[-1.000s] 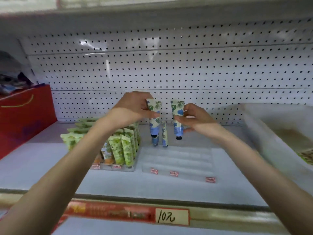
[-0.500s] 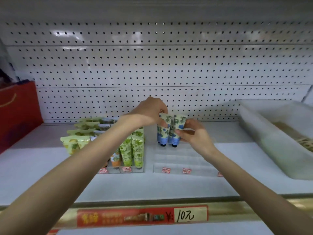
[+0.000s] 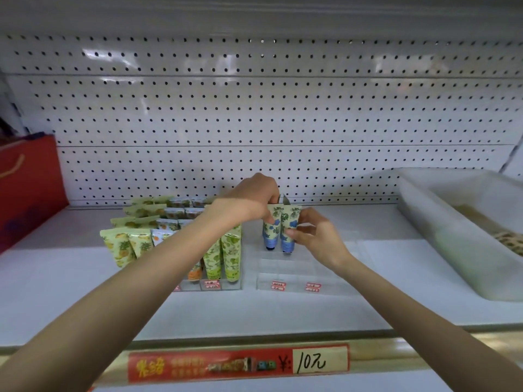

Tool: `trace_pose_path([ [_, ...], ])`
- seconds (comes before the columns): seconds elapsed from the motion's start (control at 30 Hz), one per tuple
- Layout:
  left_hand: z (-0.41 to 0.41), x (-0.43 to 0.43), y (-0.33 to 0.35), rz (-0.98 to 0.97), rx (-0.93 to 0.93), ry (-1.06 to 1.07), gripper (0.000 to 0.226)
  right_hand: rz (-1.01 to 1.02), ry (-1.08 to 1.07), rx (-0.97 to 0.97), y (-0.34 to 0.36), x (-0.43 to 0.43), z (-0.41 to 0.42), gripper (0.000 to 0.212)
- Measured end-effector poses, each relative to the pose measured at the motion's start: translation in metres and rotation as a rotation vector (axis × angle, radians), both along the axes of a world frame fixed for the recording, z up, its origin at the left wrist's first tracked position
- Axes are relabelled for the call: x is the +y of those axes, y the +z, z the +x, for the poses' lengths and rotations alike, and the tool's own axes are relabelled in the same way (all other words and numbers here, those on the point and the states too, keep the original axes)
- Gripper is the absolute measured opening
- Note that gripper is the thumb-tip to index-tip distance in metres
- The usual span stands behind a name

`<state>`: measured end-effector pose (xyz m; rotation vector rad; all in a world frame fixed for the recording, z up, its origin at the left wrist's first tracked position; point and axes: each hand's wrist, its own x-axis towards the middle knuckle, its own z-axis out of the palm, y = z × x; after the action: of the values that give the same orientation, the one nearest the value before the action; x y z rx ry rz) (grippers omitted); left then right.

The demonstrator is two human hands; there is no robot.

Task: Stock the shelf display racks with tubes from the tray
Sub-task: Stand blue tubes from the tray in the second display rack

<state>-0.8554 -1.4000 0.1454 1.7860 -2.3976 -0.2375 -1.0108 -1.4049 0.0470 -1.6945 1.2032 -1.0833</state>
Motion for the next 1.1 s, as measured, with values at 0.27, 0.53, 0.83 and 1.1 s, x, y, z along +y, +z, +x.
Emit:
trace_pose_path([
  [0.27,-0.002,0.0018,-0.0029,0.005,-0.096,0.016,0.029,0.007,0.007,0.062,-0.0023,-0.0003,-0.0017,0.024],
  [0.53,-0.0049,0.0034,-0.0031,0.01,-0.09,0.032,0.028,0.004,0.002,0.082,-0.001,-0.001,-0.002,0.026],
  [0.83,-0.0045,0.003,-0.0021,0.009,-0.13,0.032,0.031,0.018,0.017,0.121,-0.0014,0.001,-0.0028,0.028],
  [1.1,-0.001,0.0061,0.001,-0.019,-0.074,0.053,0.023,-0.001,0.023,0.147,-0.0004,0.0008,-0.0047,0.029],
])
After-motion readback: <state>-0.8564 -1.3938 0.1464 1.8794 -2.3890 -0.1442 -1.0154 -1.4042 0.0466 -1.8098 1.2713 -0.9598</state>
